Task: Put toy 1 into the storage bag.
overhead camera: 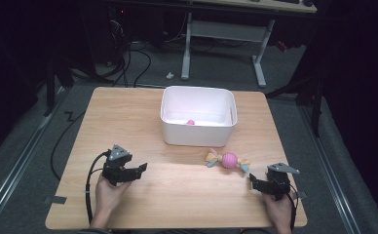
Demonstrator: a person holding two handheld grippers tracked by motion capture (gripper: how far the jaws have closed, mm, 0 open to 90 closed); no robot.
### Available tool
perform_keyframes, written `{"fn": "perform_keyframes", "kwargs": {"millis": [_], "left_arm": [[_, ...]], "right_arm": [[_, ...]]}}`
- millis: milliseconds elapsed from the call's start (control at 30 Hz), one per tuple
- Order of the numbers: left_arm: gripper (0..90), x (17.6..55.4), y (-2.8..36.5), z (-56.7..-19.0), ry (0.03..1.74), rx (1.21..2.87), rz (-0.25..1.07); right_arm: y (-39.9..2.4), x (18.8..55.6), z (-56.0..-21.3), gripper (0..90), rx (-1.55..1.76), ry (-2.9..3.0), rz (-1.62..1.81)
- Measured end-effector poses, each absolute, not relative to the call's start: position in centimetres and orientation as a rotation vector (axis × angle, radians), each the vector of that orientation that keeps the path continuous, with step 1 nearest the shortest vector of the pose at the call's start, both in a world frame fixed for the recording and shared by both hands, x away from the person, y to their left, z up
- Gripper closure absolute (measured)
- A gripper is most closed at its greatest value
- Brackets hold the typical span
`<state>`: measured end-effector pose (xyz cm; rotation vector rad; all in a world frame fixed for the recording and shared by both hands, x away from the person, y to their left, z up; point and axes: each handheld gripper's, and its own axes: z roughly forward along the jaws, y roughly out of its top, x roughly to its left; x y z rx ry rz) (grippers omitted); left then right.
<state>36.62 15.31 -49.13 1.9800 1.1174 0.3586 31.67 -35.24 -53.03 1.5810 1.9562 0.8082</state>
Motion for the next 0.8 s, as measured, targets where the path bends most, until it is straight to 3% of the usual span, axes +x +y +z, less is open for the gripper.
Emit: {"fn": "perform_keyframes", "kwargs": {"millis": [800], "left_arm": [[29.6, 37.4, 14.2, -52.9, 1.174, 2.008, 0.445]], "right_arm": [[-35.2, 31.7, -53.0, 19.7, 1.582, 1.956, 0.808]]}}
